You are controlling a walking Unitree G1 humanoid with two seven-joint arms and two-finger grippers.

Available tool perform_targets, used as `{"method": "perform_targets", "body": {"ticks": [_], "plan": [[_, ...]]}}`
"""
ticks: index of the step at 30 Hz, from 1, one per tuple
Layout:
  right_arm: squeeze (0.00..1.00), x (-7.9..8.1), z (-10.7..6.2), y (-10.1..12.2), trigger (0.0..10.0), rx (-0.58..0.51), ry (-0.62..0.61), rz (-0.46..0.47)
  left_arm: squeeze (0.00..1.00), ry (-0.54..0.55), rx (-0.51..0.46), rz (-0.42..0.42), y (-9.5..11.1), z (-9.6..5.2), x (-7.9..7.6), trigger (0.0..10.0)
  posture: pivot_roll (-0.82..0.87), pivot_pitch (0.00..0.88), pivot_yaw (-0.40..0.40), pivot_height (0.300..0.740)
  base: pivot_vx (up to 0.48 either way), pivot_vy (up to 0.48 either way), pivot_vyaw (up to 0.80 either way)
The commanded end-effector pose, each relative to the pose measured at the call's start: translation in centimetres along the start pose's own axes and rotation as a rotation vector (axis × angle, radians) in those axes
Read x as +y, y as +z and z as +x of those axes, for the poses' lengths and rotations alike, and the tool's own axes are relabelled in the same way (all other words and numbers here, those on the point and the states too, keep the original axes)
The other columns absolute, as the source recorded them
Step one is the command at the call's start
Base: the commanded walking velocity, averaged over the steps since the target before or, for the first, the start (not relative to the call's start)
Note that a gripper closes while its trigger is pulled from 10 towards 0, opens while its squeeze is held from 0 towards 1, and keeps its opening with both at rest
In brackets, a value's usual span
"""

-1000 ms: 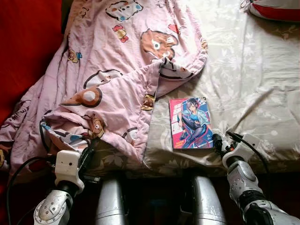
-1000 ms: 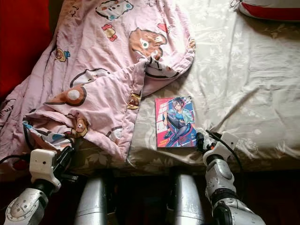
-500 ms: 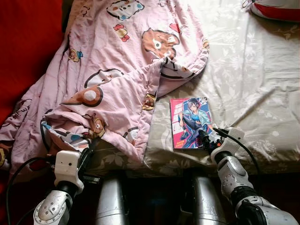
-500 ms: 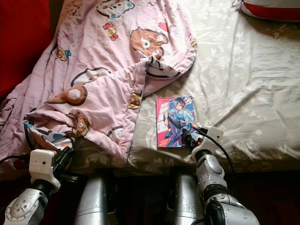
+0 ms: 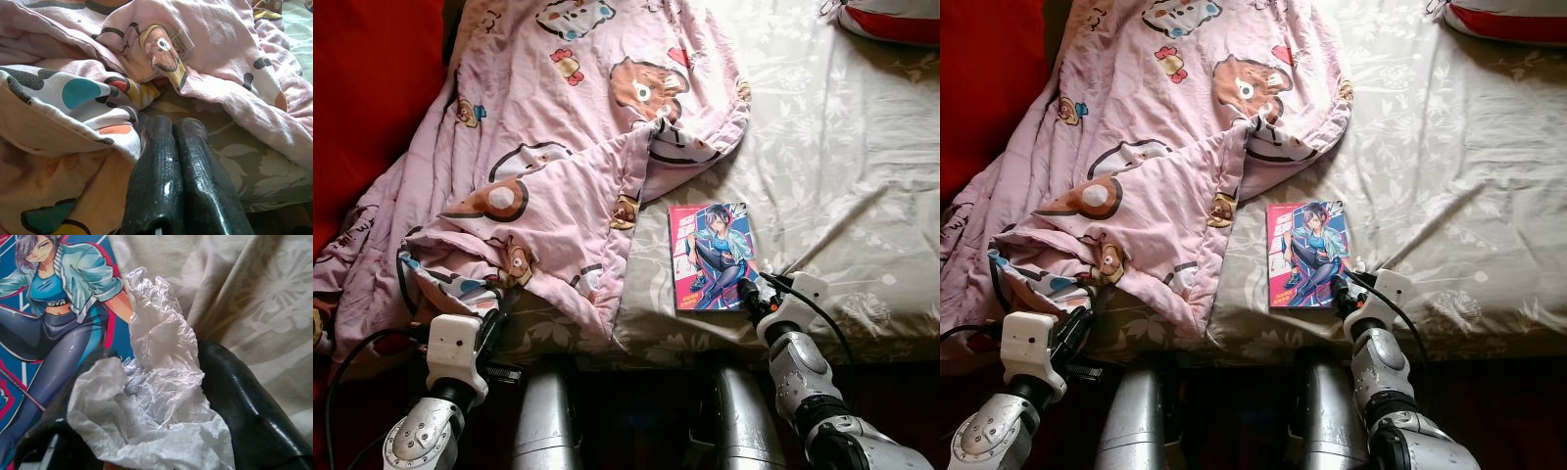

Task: Clean up the room

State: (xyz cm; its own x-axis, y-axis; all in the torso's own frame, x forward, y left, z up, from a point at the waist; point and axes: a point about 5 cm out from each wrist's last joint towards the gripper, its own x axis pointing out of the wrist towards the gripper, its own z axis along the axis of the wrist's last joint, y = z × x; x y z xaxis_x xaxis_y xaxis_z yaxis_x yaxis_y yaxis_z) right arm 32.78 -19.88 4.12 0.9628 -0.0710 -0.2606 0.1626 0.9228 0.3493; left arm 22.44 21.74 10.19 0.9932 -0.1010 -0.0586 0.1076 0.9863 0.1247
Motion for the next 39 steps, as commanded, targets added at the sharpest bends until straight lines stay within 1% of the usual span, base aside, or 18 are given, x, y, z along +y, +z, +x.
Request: {"method": "perform_targets", "body": {"ticks": [1,8,14,16,19,22,24,27,29,33,39], "plan": [[0.00,-0.8,-0.6,-1.3,0.0,0.033,-0.044,0.010,0.00,0.016,0.033,0.008,-0.8,-0.6,0.4,10.0,0.23,0.338,0.013,0.573,0.000,0.000,0.00],[0.00,-0.8,-0.7,-1.4,0.0,0.042,-0.047,0.010,0.00,0.019,0.043,0.011,-1.1,-0.6,0.5,10.0,0.23,0.334,0.011,0.573,0.000,0.000,0.00],[0.00,-0.5,-0.6,-1.5,0.0,0.060,-0.013,0.014,0.00,0.021,0.052,0.012,-1.3,-0.7,0.7,10.0,0.23,0.332,0.011,0.573,0.000,0.000,0.00],[0.00,-0.2,-0.5,-1.3,0.0,0.049,-0.007,0.021,0.00,0.021,0.055,0.012,-1.4,-0.6,0.8,10.0,0.23,0.328,0.010,0.573,0.000,0.000,0.00],[0.00,-0.2,-0.4,-1.2,0.0,0.026,-0.018,0.028,0.00,0.025,0.056,0.013,-1.4,-0.6,0.9,10.0,0.23,0.326,0.009,0.573,0.000,0.000,0.00],[0.00,-0.5,-0.5,-0.9,0.0,-0.012,-0.049,0.035,0.00,0.027,0.054,0.014,-1.5,-0.6,0.9,10.0,0.23,0.323,0.007,0.573,0.000,0.000,0.00],[0.00,-1.1,-0.8,-0.9,0.0,-0.042,-0.109,0.040,0.00,0.029,0.053,0.014,-1.5,-0.6,1.0,10.0,0.22,0.321,0.004,0.573,0.000,0.000,0.00],[0.00,-2.1,-1.4,-1.4,0.0,-0.048,-0.182,0.053,0.00,0.030,0.053,0.014,-1.5,-0.6,0.9,10.0,0.22,0.320,0.003,0.573,0.000,0.000,0.00],[0.00,-2.5,-1.7,-1.8,0.0,-0.048,-0.207,0.078,0.00,0.029,0.053,0.013,-1.5,-0.5,0.9,10.0,0.22,0.320,0.001,0.573,0.000,0.000,0.00],[0.00,-2.9,-2.2,-2.2,0.0,-0.064,-0.210,0.083,0.00,0.025,0.051,0.009,-1.5,-0.5,0.7,10.0,0.22,0.320,0.001,0.573,0.000,0.000,0.00],[0.00,-2.7,-2.3,-2.2,0.0,-0.076,-0.204,0.095,0.00,0.024,0.052,0.008,-1.6,-0.4,0.7,10.0,0.21,0.311,0.000,0.573,0.000,0.000,0.00]]}}
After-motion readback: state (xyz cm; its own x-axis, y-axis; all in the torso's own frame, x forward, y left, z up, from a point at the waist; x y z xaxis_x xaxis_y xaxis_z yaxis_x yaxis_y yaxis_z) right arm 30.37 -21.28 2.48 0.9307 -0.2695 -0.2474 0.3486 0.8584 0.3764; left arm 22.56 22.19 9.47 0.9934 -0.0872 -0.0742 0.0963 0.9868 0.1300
